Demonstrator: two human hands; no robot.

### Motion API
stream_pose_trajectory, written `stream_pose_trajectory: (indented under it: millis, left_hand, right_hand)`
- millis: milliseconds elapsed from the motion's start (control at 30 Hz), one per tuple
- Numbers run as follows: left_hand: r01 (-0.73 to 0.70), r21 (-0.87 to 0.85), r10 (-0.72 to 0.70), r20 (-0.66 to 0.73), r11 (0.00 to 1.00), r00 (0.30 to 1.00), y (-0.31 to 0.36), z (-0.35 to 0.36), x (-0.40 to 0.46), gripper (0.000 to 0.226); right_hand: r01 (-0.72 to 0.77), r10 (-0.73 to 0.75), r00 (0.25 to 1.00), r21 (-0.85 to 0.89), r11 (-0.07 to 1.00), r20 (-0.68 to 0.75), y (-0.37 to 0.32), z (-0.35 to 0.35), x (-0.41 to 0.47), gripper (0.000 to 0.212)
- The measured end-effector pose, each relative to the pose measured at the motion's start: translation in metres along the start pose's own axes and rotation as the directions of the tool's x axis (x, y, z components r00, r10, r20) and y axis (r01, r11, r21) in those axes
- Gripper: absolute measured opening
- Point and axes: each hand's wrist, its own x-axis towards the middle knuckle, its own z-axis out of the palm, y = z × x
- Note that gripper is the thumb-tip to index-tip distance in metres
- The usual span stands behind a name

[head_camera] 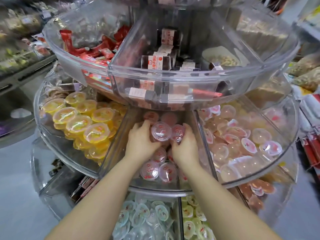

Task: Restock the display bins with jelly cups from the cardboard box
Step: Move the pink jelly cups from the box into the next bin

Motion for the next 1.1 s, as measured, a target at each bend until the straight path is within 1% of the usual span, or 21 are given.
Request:
stream_pose_trajectory:
  millis: [67, 133, 200, 233, 267, 333, 367, 433, 500, 567, 633, 700, 733, 800, 900, 967, 1033, 1100]
  left_hand:
    - [-0.004, 0.08, 0.003, 0.004, 0.997, 1.0, -0.002, 0.006, 0.006, 0.044]
    - [-0.037, 0.194, 0.038, -0.001, 0.98, 0.999, -0.004, 0.012, 0.008, 0.038]
    - [-0.058, 0.29, 0.055, 0.017, 0.955, 0.998, -0.005, 0.016, 0.008, 0.043]
    - [-0.07, 0.32, 0.065, 0.027, 0.945, 0.998, -0.006, 0.018, 0.008, 0.046]
    - [-0.084, 0.337, 0.079, 0.029, 0.938, 0.996, -0.007, 0.018, 0.008, 0.049]
    - [-0.102, 0.314, 0.102, 0.016, 0.944, 0.995, -0.008, 0.017, 0.009, 0.051]
    - [-0.107, 0.292, 0.107, 0.016, 0.95, 0.994, -0.008, 0.016, 0.009, 0.05]
    - [-0.112, 0.277, 0.107, 0.033, 0.954, 0.994, -0.008, 0.015, 0.01, 0.048]
    - [-0.109, 0.286, 0.105, 0.03, 0.952, 0.994, -0.007, 0.015, 0.011, 0.045]
    - [-0.103, 0.319, 0.105, 0.01, 0.942, 0.994, -0.004, 0.017, 0.012, 0.043]
    - [-0.09, 0.373, 0.096, 0.001, 0.924, 0.995, -0.002, 0.019, 0.013, 0.044]
    - [-0.083, 0.414, 0.098, -0.014, 0.907, 0.995, -0.003, 0.021, 0.011, 0.047]
    - [-0.087, 0.418, 0.106, -0.021, 0.904, 0.994, -0.004, 0.021, 0.011, 0.048]
    - [-0.114, 0.384, 0.131, -0.017, 0.916, 0.991, -0.008, 0.02, 0.01, 0.049]
    - [-0.171, 0.31, 0.186, -0.017, 0.935, 0.982, -0.011, 0.018, 0.011, 0.041]
    - [-0.184, 0.306, 0.201, -0.025, 0.934, 0.979, -0.011, 0.017, 0.011, 0.035]
    - [-0.182, 0.308, 0.202, -0.033, 0.934, 0.979, -0.01, 0.018, 0.011, 0.033]
    - [-0.18, 0.322, 0.204, -0.041, 0.929, 0.978, -0.01, 0.02, 0.011, 0.033]
  right_hand:
    - [-0.022, 0.024, 0.999, -0.076, 0.997, 0.031, 0.001, 0.002, 0.002, 0.051]
    - [-0.043, 0.051, 0.997, -0.133, 0.99, 0.064, 0.001, 0.002, 0.004, 0.058]
    - [-0.101, 0.111, 0.99, -0.114, 0.988, 0.092, 0.0, -0.001, 0.002, 0.06]
    - [-0.144, 0.151, 0.983, -0.071, 0.987, 0.102, -0.001, -0.003, 0.001, 0.055]
    - [-0.188, 0.187, 0.976, -0.006, 0.982, 0.111, -0.002, -0.004, -0.001, 0.044]
    - [-0.283, 0.264, 0.956, 0.161, 0.946, 0.126, -0.004, -0.005, -0.005, 0.014]
    - [-0.323, 0.297, 0.945, 0.242, 0.915, 0.137, -0.005, -0.004, -0.006, 0.011]
    - [-0.402, 0.371, 0.916, 0.34, 0.85, 0.153, -0.006, 0.001, -0.005, 0.017]
    - [-0.474, 0.458, 0.878, 0.378, 0.796, 0.138, -0.005, 0.009, 0.001, 0.015]
    - [-0.502, 0.517, 0.852, 0.405, 0.764, 0.081, -0.005, 0.018, 0.006, 0.007]
    - [-0.488, 0.524, 0.851, 0.402, 0.775, 0.023, -0.007, 0.024, 0.01, 0.008]
    - [-0.472, 0.514, 0.858, 0.409, 0.781, 0.009, -0.009, 0.024, 0.01, 0.014]
    - [-0.46, 0.499, 0.867, 0.404, 0.79, 0.012, -0.008, 0.023, 0.01, 0.013]
    - [-0.448, 0.469, 0.882, 0.377, 0.81, 0.043, -0.007, 0.02, 0.009, 0.008]
    - [-0.438, 0.448, 0.891, 0.416, 0.797, 0.081, -0.002, 0.015, 0.004, 0.013]
    - [-0.422, 0.436, 0.897, 0.427, 0.8, 0.071, -0.001, 0.014, 0.002, 0.013]
    - [-0.408, 0.43, 0.901, 0.434, 0.804, 0.051, 0.0, 0.014, 0.002, 0.005]
    - [-0.402, 0.421, 0.905, 0.426, 0.81, 0.054, 0.0, 0.013, 0.003, 0.005]
